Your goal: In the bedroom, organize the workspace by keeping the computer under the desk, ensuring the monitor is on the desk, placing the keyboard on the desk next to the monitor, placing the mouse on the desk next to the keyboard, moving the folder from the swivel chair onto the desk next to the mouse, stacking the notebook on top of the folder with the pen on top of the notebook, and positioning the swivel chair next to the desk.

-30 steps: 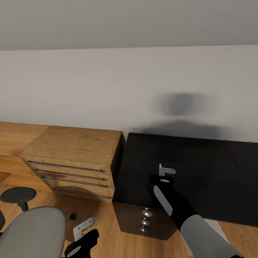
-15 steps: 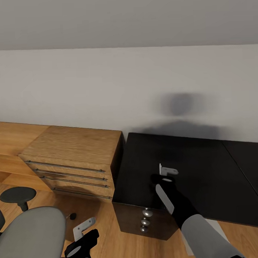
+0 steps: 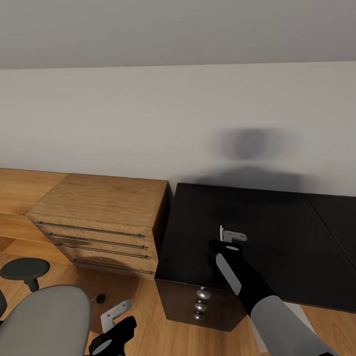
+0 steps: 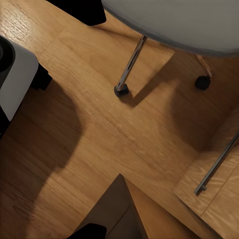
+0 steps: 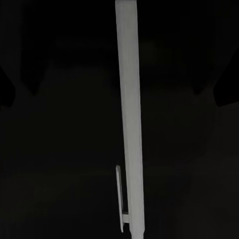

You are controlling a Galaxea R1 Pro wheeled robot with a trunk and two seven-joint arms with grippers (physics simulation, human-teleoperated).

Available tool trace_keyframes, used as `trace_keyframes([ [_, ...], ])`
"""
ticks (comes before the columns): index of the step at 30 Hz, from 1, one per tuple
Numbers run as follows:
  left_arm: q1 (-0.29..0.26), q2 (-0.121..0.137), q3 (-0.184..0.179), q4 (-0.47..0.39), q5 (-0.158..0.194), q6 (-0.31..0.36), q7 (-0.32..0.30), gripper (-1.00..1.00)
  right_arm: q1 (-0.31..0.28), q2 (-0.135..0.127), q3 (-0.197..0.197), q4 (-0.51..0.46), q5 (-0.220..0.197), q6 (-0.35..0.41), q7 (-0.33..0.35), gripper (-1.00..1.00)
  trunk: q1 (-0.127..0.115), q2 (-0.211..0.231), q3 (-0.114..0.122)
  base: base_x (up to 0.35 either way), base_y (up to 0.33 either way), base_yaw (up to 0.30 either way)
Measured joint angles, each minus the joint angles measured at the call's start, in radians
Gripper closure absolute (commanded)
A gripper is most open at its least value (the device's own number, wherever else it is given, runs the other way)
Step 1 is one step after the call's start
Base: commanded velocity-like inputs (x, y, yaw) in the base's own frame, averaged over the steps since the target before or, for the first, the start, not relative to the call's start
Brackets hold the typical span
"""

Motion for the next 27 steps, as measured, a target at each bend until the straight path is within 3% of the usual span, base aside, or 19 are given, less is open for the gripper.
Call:
trace_keyframes([
  [27,0.0,0.0,0.0,0.001,0.001,0.0,0.0,-1.0,0.0,0.001,0.0,0.0,0.001,0.009,0.001,-1.0,0.011,-0.021,-0.009,0.0,0.0,0.0],
])
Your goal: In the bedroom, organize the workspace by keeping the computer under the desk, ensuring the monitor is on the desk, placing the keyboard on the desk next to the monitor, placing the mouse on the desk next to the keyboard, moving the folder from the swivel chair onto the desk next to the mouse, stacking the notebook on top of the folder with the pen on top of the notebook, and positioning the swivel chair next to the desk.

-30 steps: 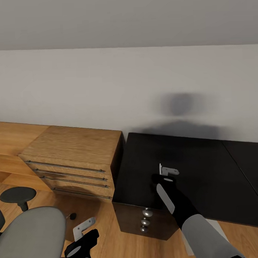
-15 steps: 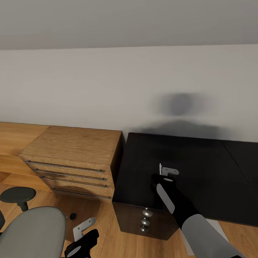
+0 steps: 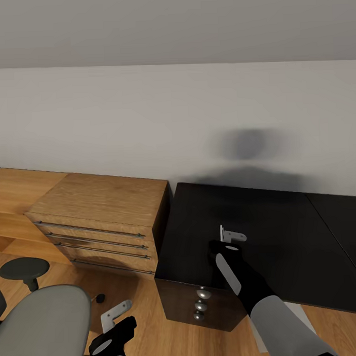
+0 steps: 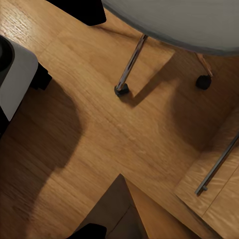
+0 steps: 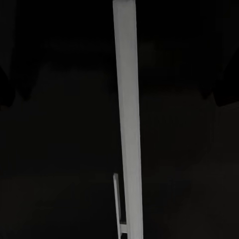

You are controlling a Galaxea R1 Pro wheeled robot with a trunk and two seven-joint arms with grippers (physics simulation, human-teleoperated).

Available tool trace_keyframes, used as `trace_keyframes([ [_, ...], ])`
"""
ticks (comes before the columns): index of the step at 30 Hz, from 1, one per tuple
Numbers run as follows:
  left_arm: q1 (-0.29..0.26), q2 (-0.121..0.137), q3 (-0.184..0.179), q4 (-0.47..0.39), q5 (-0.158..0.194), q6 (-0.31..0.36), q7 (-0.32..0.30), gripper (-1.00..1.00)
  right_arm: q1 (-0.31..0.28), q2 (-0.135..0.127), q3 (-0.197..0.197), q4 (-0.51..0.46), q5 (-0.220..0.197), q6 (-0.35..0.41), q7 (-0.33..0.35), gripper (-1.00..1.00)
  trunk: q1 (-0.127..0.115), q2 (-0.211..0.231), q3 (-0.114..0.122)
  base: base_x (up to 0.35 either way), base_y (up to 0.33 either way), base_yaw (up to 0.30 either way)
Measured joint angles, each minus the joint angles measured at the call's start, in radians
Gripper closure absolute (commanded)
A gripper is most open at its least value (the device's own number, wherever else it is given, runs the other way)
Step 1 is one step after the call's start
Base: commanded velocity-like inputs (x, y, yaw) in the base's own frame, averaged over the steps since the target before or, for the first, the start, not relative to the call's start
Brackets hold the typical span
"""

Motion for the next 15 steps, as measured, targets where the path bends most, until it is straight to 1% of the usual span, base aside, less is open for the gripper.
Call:
trace_keyframes([
  [3,0.0,0.0,0.0,0.0,0.0,0.0,0.0,-1.0,0.0,0.0,0.0,0.0,0.0,0.0,0.0,-1.0,0.0,0.0,0.0,0.0,0.0,0.0],
  [4,0.0,0.0,0.0,0.0,0.0,0.0,0.0,-1.0,0.0,0.0,0.0,0.0,0.0,0.0,-0.001,1.0,0.0,0.0,0.0,0.0,0.0,0.0],
  [15,0.0,0.0,0.0,0.001,0.0,0.0,0.0,-1.0,0.0,0.0,0.0,-0.002,0.004,0.001,0.0,1.0,0.0,0.0,0.0,0.0,0.0,0.0],
])
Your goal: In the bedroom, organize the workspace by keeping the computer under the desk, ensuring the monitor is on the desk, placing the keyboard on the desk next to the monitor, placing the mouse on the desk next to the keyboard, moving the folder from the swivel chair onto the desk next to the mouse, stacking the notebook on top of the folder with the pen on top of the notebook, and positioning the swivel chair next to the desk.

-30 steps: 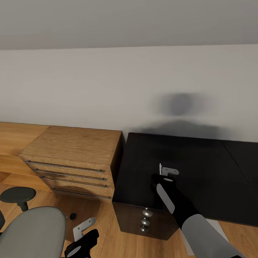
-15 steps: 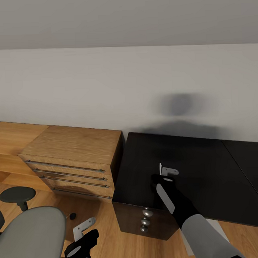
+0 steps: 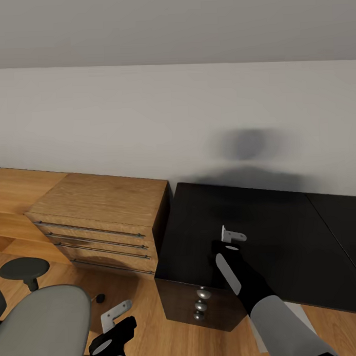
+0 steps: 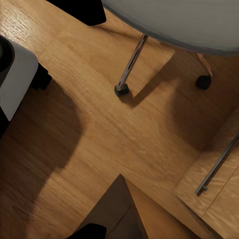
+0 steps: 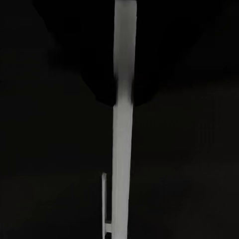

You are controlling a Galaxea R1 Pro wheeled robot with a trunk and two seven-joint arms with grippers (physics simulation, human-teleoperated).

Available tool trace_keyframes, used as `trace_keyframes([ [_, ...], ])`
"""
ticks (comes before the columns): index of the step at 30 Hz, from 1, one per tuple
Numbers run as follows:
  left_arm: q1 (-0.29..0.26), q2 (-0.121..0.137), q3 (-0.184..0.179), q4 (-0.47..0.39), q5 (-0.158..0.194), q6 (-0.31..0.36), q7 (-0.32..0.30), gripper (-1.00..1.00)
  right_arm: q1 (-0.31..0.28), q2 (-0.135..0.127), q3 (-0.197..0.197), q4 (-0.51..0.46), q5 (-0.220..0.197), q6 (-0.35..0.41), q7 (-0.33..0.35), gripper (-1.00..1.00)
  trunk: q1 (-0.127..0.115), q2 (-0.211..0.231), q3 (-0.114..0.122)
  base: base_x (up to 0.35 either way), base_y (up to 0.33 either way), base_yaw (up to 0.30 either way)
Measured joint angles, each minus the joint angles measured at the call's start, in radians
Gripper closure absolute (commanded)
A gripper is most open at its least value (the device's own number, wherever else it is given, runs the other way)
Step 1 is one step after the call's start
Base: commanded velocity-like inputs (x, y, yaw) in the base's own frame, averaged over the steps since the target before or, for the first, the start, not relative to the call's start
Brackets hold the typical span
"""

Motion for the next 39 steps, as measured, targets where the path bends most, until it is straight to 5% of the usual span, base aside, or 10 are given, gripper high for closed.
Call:
trace_keyframes([
  [30,0.0,0.0,0.0,0.0,0.0,0.0,-0.001,-1.0,0.0,-0.002,0.0,-0.003,-0.003,-0.001,-0.003,1.0,0.0,0.0,0.0,0.0,0.0,0.0],
  [39,0.0,0.0,0.0,0.001,0.001,-0.001,-0.001,-1.0,0.0,-0.002,0.001,-0.007,0.0,0.002,-0.003,1.0,-0.034,0.063,0.028,0.0,0.0,0.0],
])
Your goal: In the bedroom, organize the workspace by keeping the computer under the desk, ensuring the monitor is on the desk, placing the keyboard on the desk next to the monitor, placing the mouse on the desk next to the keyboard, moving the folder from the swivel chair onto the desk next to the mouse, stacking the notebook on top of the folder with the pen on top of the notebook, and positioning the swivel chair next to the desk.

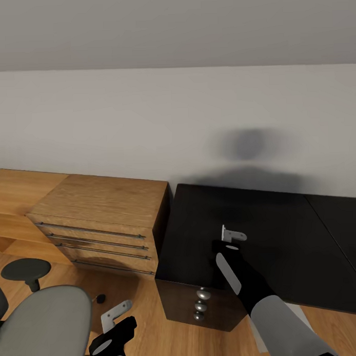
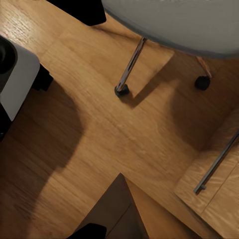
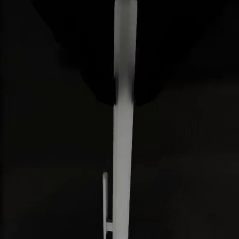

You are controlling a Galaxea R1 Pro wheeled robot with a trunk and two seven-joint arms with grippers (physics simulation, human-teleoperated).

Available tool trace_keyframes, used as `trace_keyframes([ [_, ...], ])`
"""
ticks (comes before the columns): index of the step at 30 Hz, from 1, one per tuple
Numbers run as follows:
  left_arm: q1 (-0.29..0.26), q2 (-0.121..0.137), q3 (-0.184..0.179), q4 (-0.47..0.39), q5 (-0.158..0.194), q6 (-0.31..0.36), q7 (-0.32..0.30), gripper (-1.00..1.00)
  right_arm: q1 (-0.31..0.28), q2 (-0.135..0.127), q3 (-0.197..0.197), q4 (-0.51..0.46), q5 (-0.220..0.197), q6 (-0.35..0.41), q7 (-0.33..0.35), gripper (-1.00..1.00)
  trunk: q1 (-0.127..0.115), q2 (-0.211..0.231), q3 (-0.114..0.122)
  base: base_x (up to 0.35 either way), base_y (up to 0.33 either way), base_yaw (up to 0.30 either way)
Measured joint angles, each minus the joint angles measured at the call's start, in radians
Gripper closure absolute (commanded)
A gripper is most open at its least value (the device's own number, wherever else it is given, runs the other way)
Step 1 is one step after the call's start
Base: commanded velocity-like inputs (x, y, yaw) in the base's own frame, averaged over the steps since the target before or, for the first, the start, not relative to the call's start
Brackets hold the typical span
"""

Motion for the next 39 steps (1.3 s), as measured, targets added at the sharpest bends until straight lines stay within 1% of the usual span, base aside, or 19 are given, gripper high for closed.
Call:
trace_keyframes([
  [4,0.0,0.0,0.0,0.002,0.0,0.0,0.0,-1.0,0.0,-0.001,0.001,-0.021,0.004,0.018,0.0,1.0,-0.015,0.028,0.013,0.0,0.0,0.0],
  [5,0.0,0.0,0.0,0.003,0.001,-0.001,0.0,-1.0,0.0,-0.008,0.002,-0.067,0.008,0.053,-0.001,1.0,-0.019,0.035,0.016,-0.01,0.0,0.0],
  [6,0.0,0.0,0.0,0.003,0.001,-0.001,0.0,-1.0,0.0,-0.013,0.002,-0.08,0.007,0.063,-0.001,1.0,-0.023,0.042,0.019,-0.088,0.0,0.0],
  [8,0.0,0.0,0.0,0.003,0.001,-0.001,0.0,-1.0,0.0,-0.044,0.001,-0.12,0.004,0.097,0.0,1.0,-0.03,0.056,0.025,-0.207,0.0,0.0],
  [9,0.0,0.0,-0.001,0.004,0.001,-0.001,0.0,-1.0,0.0,-0.058,0.001,-0.138,-0.003,0.108,0.001,1.0,-0.034,0.063,0.028,-0.257,0.0,0.0],
  [11,0.0,0.0,-0.001,0.004,0.001,-0.001,0.0,-1.0,0.0,-0.068,0.001,-0.152,-0.017,0.115,0.001,1.0,-0.042,0.077,0.035,-0.285,0.0,0.0],
  [12,0.0,0.0,-0.001,0.004,0.001,-0.001,0.0,-1.0,0.0,-0.076,0.001,-0.162,-0.034,0.119,0.001,1.0,-0.046,0.084,0.038,-0.306,0.0,0.0],
  [18,0.0,-0.001,-0.002,0.005,0.003,0.0,0.0,-1.0,0.0,-0.103,0.0,-0.18,-0.087,0.125,0.001,1.0,-0.068,0.126,0.056,-0.324,0.0,0.0],
  [21,0.0,-0.001,-0.006,0.008,0.005,0.002,0.0,-1.0,0.001,-0.108,0.0,-0.191,-0.098,0.126,0.001,1.0,-0.08,0.147,0.066,-0.335,0.0,0.0],
  [23,0.0,-0.002,-0.022,0.024,0.006,0.005,-0.001,-1.0,0.002,-0.112,0.0,-0.202,-0.103,0.126,0.001,1.0,-0.088,0.161,0.072,-0.292,0.0,0.0],
  [24,0.0,-0.012,-0.059,0.089,0.006,0.009,-0.003,-1.0,0.009,-0.121,-0.002,-0.219,-0.105,0.127,0.002,1.0,-0.092,0.168,0.075,-0.197,0.0,0.0],
  [28,0.0,-0.033,-0.073,0.127,0.005,0.011,-0.007,-1.0,0.013,-0.128,-0.001,-0.235,-0.106,0.127,0.002,1.0,-0.107,0.196,0.088,-0.093,0.0,0.0],
  [29,0.0,-0.044,-0.077,0.152,0.004,0.011,-0.008,-1.0,0.015,-0.13,-0.002,-0.241,-0.107,0.126,0.002,1.0,-0.111,0.203,0.091,-0.021,0.0,0.0],
  [30,0.0,-0.047,-0.079,0.161,0.004,0.01,-0.009,-1.0,0.015,-0.13,-0.002,-0.243,-0.107,0.125,0.002,1.0,-0.115,0.21,0.094,-0.017,0.0,0.0],
  [33,0.0,-0.05,-0.087,0.171,0.004,0.009,-0.009,-1.0,0.016,-0.131,-0.001,-0.252,-0.107,0.123,0.002,1.0,-0.127,0.231,0.104,-0.008,0.0,0.0],
  [34,0.0,-0.051,-0.115,0.176,0.004,0.007,-0.008,-1.0,0.019,-0.131,-0.001,-0.273,-0.108,0.123,0.002,1.0,-0.13,0.238,0.107,-0.001,0.0,0.0],
  [35,0.0,-0.051,-0.119,0.177,0.004,0.006,-0.008,-1.0,0.02,-0.131,-0.001,-0.276,-0.108,0.123,0.002,1.0,-0.134,0.245,0.11,0.0,0.0,0.0],
  [39,0.0,-0.05,-0.145,0.199,0.003,0.002,-0.008,-1.0,0.04,-0.131,-0.001,-0.311,-0.108,0.125,0.001,1.0,-0.134,0.246,0.11,0.0,0.0,0.0],
])
